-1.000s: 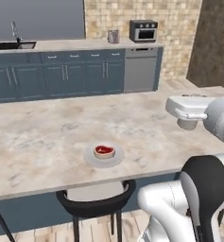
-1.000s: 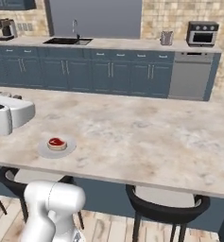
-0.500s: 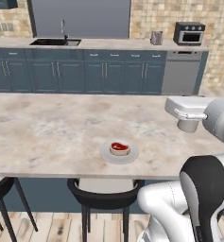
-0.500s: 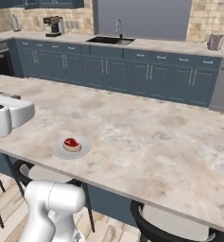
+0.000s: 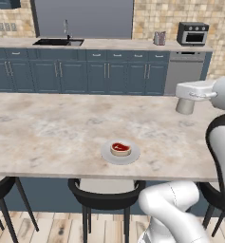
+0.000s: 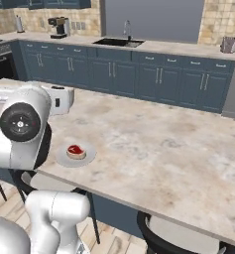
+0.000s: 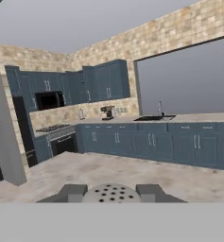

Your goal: Retrieve the shaker from the cabinet and place it next the steak on a plate on the dining table.

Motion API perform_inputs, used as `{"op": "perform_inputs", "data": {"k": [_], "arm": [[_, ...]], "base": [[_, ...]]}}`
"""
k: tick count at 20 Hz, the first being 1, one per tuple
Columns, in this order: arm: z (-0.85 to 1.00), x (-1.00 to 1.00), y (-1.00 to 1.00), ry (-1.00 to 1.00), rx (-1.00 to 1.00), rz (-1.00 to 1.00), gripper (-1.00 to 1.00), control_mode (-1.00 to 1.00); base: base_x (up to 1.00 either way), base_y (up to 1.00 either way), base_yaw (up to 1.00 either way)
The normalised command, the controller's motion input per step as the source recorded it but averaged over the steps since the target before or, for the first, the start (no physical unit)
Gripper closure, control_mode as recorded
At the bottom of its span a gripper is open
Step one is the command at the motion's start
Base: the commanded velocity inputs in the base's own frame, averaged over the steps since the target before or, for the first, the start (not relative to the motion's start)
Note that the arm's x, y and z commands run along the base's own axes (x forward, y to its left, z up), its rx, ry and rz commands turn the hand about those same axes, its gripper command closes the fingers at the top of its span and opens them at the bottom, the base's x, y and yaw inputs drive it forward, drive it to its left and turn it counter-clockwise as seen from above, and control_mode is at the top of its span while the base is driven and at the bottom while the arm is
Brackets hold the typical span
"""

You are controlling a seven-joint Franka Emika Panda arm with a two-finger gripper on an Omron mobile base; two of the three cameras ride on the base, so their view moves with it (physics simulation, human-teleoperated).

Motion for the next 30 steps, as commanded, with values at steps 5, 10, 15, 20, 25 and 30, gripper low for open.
{"op": "perform_inputs", "data": {"k": [5,10,15,20,25,30], "arm": [[-0.20,0.80,-0.31,0.00,0.00,0.40,1.00,-1.00],[-0.53,0.61,-0.27,-0.01,0.00,0.45,1.00,-1.00],[-0.51,0.47,-0.21,-0.08,0.00,0.44,1.00,-1.00],[-0.48,0.22,-0.07,-0.07,0.00,0.38,1.00,-1.00],[-0.32,0.00,-0.01,-0.09,-0.04,0.29,1.00,-1.00],[-0.17,0.00,0.00,-0.04,-0.11,0.13,1.00,-1.00]], "base": [[0.00,0.00,0.00],[0.00,0.00,0.00],[0.00,0.00,0.00],[0.00,0.00,0.00],[0.00,0.00,0.00],[0.00,0.00,0.00]]}}
